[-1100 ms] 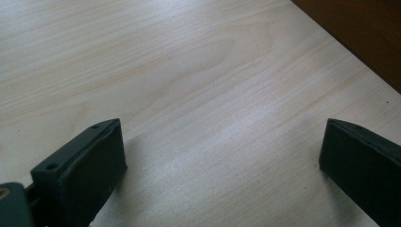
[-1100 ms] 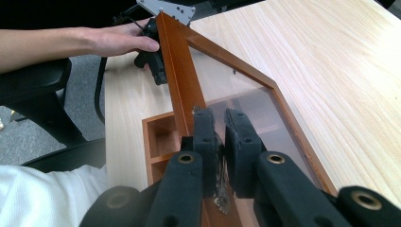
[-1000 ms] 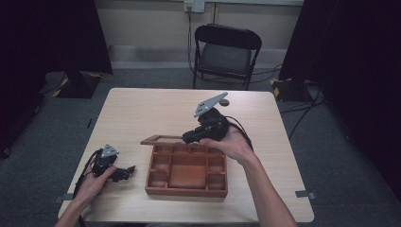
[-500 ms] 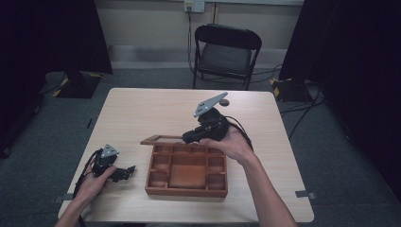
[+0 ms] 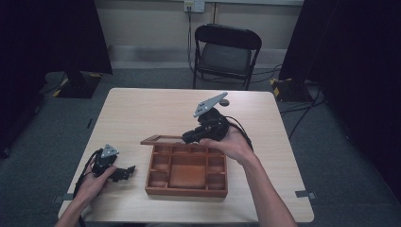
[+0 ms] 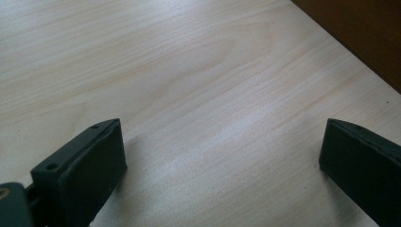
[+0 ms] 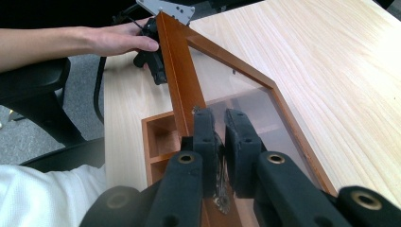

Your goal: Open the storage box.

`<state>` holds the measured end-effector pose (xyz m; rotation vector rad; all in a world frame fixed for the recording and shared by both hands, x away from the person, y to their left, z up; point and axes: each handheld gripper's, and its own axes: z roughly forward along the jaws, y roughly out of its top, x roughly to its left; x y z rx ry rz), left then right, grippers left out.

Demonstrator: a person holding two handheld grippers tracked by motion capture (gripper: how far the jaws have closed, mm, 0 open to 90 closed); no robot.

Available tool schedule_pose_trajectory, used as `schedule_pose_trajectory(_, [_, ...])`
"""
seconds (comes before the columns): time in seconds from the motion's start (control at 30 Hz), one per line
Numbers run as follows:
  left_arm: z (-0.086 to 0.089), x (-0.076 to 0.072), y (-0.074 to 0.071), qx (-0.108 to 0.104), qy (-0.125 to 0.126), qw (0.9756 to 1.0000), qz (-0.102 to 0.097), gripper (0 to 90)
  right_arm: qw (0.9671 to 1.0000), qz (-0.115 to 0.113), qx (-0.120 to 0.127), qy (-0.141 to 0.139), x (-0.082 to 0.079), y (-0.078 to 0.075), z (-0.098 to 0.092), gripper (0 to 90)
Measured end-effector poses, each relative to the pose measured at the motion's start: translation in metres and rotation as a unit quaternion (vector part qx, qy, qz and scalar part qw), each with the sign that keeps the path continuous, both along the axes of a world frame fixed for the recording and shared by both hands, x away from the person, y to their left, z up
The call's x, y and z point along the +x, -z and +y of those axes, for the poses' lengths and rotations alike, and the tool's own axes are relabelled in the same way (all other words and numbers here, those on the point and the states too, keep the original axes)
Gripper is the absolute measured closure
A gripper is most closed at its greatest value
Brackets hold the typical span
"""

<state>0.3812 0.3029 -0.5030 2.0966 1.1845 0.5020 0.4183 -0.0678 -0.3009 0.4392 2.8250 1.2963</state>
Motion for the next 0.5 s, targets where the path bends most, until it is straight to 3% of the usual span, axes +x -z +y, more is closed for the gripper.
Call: schedule_pose_trajectory(0.5, [0.0, 0.0, 0.0, 0.0, 0.0, 1.0, 0.0, 0.5, 1.0, 0.0, 0.001, 0.0, 0.0002, 0.0001, 0.0, 84.1])
